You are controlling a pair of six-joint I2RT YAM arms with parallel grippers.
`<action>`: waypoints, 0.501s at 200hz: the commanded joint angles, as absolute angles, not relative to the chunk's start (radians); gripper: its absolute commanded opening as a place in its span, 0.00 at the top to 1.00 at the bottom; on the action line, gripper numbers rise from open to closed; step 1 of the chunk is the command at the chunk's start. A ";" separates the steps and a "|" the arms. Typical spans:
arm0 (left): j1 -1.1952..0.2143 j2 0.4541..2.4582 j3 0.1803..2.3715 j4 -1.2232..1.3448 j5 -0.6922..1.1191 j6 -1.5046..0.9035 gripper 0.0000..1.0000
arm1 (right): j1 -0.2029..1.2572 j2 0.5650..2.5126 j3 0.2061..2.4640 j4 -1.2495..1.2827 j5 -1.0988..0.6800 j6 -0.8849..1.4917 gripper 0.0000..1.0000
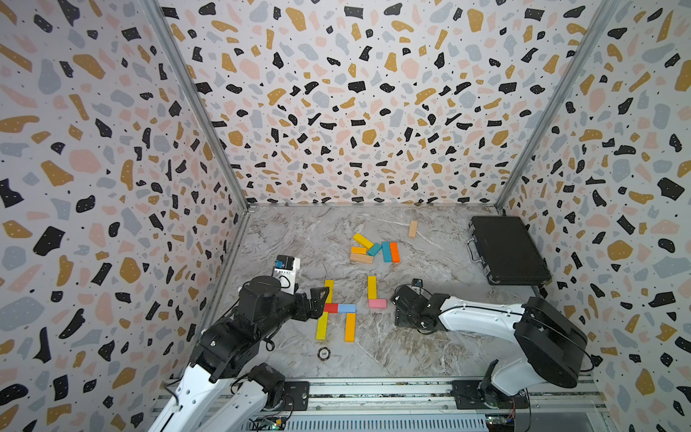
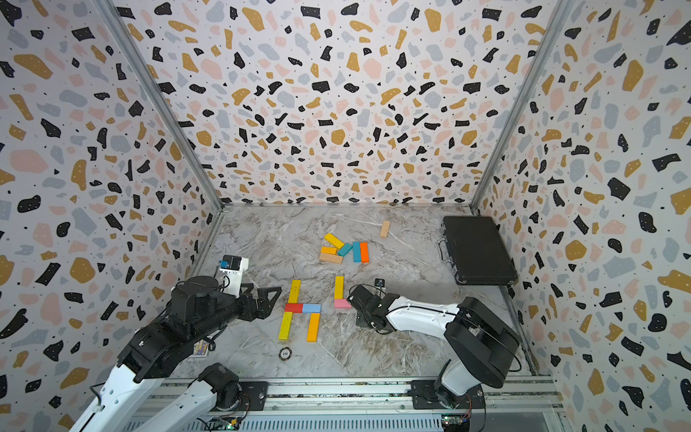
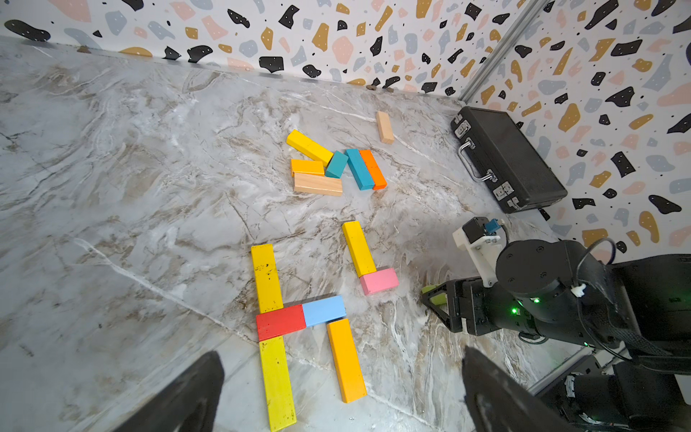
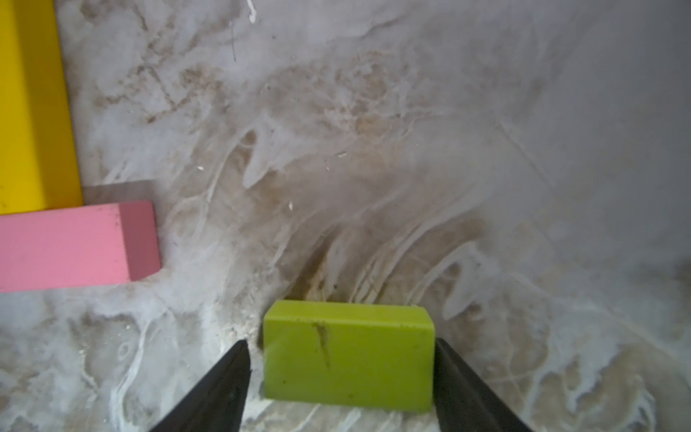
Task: Assemble the letter h with building blocks
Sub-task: Pick up the building block from the center of the board.
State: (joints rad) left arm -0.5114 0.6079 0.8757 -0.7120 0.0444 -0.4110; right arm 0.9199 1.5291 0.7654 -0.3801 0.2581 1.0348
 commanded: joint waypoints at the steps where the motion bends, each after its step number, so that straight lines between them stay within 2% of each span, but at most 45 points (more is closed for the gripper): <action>1: -0.505 0.606 0.866 -0.673 0.049 -0.405 0.01 | 0.916 1.549 0.784 -0.397 0.252 1.016 0.27; 62: -0.505 0.609 0.865 -0.675 0.049 -0.405 0.01 | 0.914 1.539 0.831 -0.410 0.306 0.900 0.45; 100: -0.505 0.613 0.867 -0.675 0.046 -0.405 0.01 | 0.898 1.541 0.914 -0.416 0.285 0.814 0.47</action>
